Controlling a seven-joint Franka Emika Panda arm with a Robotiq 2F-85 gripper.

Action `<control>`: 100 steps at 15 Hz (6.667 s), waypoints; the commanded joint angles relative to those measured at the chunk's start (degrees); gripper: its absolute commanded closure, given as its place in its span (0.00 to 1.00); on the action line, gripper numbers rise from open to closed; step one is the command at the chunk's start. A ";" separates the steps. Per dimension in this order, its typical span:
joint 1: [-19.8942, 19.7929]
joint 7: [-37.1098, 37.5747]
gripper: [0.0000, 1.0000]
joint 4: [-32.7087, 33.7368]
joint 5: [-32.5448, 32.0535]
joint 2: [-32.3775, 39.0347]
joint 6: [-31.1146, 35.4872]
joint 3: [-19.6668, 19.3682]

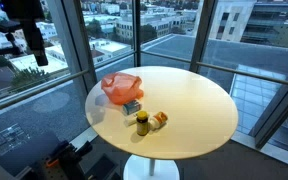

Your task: Pick up the yellow and brown bottle and put it in the plastic bag

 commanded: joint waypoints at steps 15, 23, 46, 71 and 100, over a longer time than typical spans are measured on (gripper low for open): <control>-3.77 2.30 0.00 1.97 -4.00 6.48 15.38 -1.66; -8.63 1.87 0.00 0.45 -5.15 15.16 25.63 -8.91; -10.47 2.82 0.00 -2.90 -6.51 29.61 46.05 -13.36; -8.88 2.87 0.51 1.46 -6.48 50.93 59.70 -21.51; 1.39 1.65 0.80 17.89 -1.77 43.78 38.69 -10.90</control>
